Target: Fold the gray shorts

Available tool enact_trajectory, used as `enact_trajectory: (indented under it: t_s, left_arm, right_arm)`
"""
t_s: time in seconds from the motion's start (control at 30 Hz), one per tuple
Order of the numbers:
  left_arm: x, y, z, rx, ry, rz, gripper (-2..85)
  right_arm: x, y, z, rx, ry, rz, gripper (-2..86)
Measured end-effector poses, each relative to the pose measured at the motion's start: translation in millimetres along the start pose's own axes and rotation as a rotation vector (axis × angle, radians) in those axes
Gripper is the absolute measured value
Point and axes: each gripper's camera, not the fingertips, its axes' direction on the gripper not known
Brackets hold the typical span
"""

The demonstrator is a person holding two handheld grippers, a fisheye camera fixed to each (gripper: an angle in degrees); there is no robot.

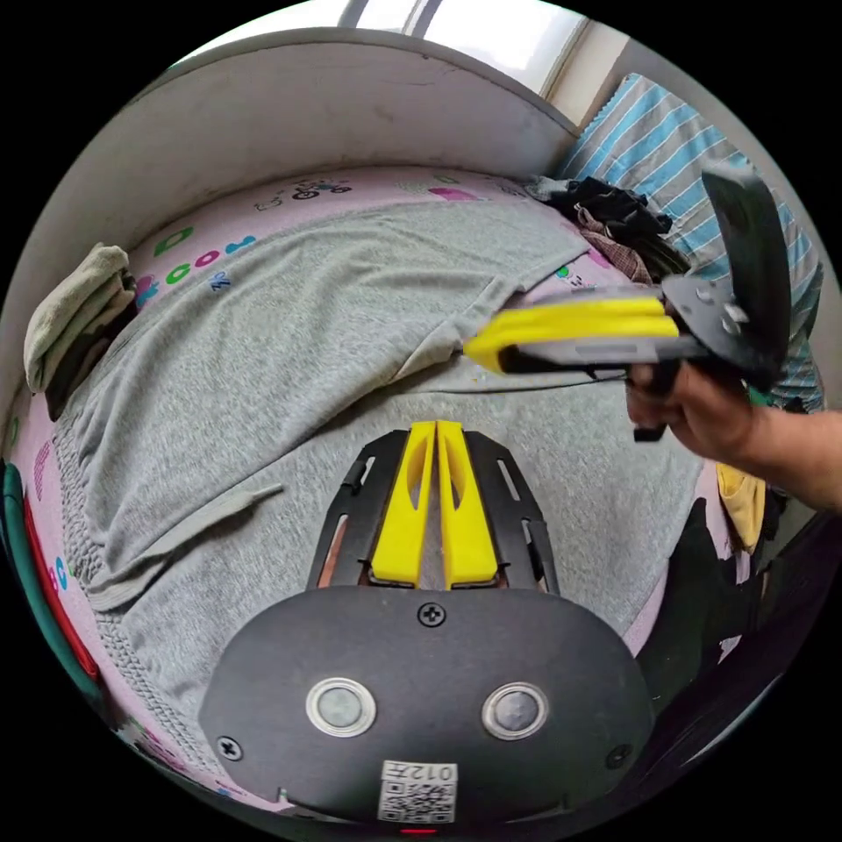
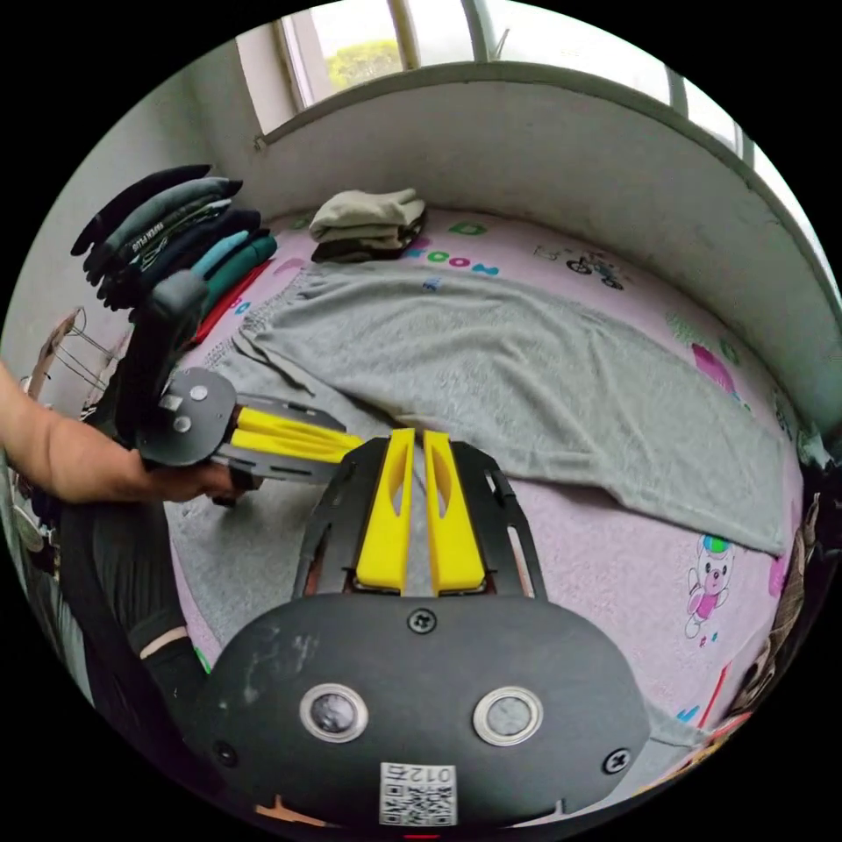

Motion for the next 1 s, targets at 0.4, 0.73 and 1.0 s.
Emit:
enact_trajectory:
  t_s: [0.4,0.73,1.0]
  left_arm:
    - [36,8,7,-0.017,0.001,0.2,-0.1]
    - [51,22,6,-0.027,-0.024,0.26,-0.1]
    - [42,25,-2,0.011,-0.009,0.257,-0.1]
  right_arm:
    - [22,-112,88,-0.143,0.117,-0.124,-0.5]
    - [29,-148,109,-0.144,0.083,-0.172,-1.0]
    - [65,-127,52,-0.044,0.082,0.025,-0.8]
